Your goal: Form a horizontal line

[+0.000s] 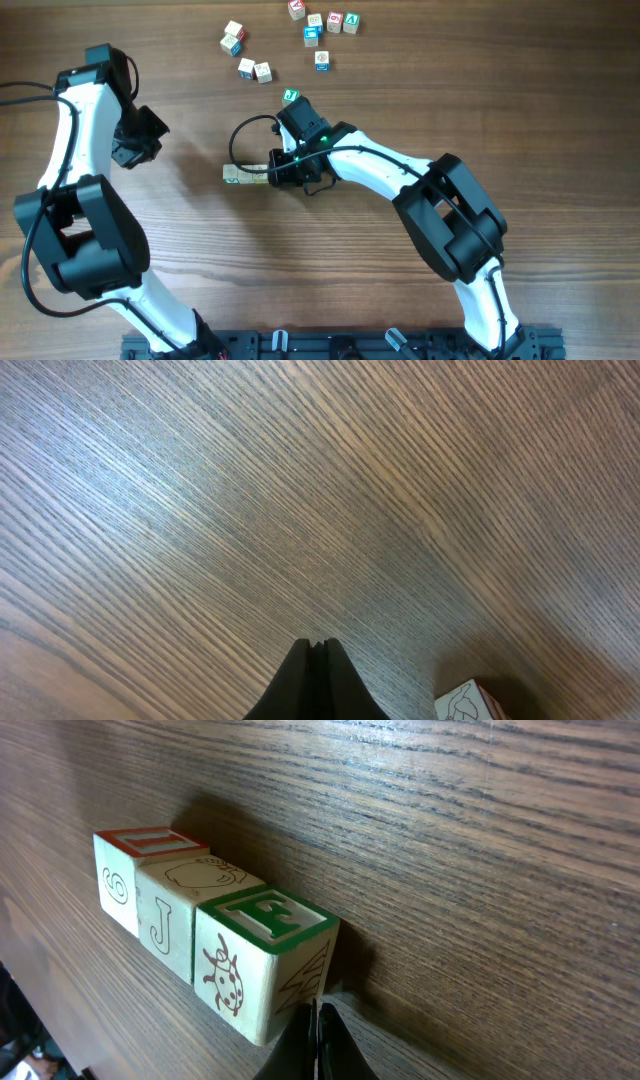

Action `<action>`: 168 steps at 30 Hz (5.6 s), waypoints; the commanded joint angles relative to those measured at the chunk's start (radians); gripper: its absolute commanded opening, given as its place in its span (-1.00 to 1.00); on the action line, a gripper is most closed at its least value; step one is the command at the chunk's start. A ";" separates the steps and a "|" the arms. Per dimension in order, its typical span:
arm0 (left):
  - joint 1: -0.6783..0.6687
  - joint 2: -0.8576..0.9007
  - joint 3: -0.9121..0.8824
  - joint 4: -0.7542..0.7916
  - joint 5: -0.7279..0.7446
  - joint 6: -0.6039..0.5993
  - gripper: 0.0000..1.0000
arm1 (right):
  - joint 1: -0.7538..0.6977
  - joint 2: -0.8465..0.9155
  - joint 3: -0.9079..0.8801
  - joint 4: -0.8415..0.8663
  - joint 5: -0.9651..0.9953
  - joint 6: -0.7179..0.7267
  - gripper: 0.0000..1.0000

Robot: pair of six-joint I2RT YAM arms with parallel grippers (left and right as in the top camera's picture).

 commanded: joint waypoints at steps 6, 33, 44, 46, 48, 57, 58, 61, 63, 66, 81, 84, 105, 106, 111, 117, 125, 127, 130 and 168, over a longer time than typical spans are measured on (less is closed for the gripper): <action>-0.001 -0.019 0.013 0.000 -0.016 -0.014 -0.92 | 0.003 0.015 -0.004 0.005 -0.043 -0.022 -0.91; -0.001 -0.019 0.013 -0.001 -0.016 -0.014 -0.92 | 0.003 0.015 -0.004 -0.001 0.002 -0.047 -0.91; -0.001 -0.019 0.013 -0.001 -0.016 -0.014 -0.92 | 0.003 0.015 -0.004 0.032 0.056 -0.047 -0.90; -0.001 -0.019 0.013 -0.001 -0.016 -0.014 -0.92 | 0.003 0.015 -0.004 0.039 0.058 -0.047 -0.91; -0.001 -0.019 0.013 -0.001 -0.016 -0.014 -0.92 | 0.003 0.015 -0.004 0.044 0.058 -0.047 -0.91; -0.001 -0.019 0.013 -0.001 -0.016 -0.014 -0.92 | 0.003 0.015 -0.004 0.047 0.057 -0.047 -0.91; -0.001 -0.019 0.013 -0.001 -0.016 -0.014 -0.92 | 0.003 0.015 -0.004 0.047 0.058 -0.047 -0.91; -0.001 -0.019 0.013 -0.001 -0.016 -0.014 -0.92 | 0.003 0.015 -0.004 0.046 0.058 -0.048 -0.91; -0.001 -0.019 0.013 -0.001 -0.016 -0.014 -0.92 | 0.003 0.015 -0.004 0.044 0.058 -0.047 -0.91; -0.001 -0.019 0.013 -0.001 -0.016 -0.014 -0.92 | 0.003 0.015 -0.004 0.037 0.058 -0.047 -0.91; -0.001 -0.019 0.013 0.000 -0.016 -0.014 -0.92 | 0.003 0.015 -0.004 0.031 0.047 -0.045 -0.91; -0.001 -0.019 0.013 -0.001 -0.016 -0.014 -0.92 | 0.003 0.015 -0.004 0.033 0.029 -0.048 -0.91; -0.001 -0.019 0.013 -0.001 -0.016 -0.014 -0.92 | 0.003 0.015 -0.004 0.049 0.000 -0.060 -0.91; -0.001 -0.019 0.013 -0.001 -0.016 -0.014 -0.92 | 0.003 0.015 -0.004 0.050 0.000 -0.060 -0.91; -0.001 -0.019 0.013 -0.001 -0.016 -0.014 -0.92 | 0.003 0.015 -0.004 0.051 0.000 -0.060 -0.91; -0.001 -0.019 0.013 -0.001 -0.016 -0.014 -0.92 | 0.003 0.015 -0.004 0.041 0.032 -0.066 -0.91; -0.001 -0.019 0.013 -0.001 -0.016 -0.014 -0.92 | 0.003 0.015 -0.004 0.025 0.077 -0.062 -0.91; -0.001 -0.019 0.013 -0.001 -0.016 -0.014 -0.92 | 0.003 0.015 -0.004 0.024 0.080 -0.055 -0.91; -0.001 -0.019 0.013 -0.001 -0.016 -0.014 -0.92 | 0.003 0.018 -0.004 0.024 0.080 -0.045 -0.91; -0.009 -0.019 0.013 -0.014 0.002 -0.009 -0.92 | -0.023 -0.032 -0.004 -0.075 0.197 -0.048 -0.91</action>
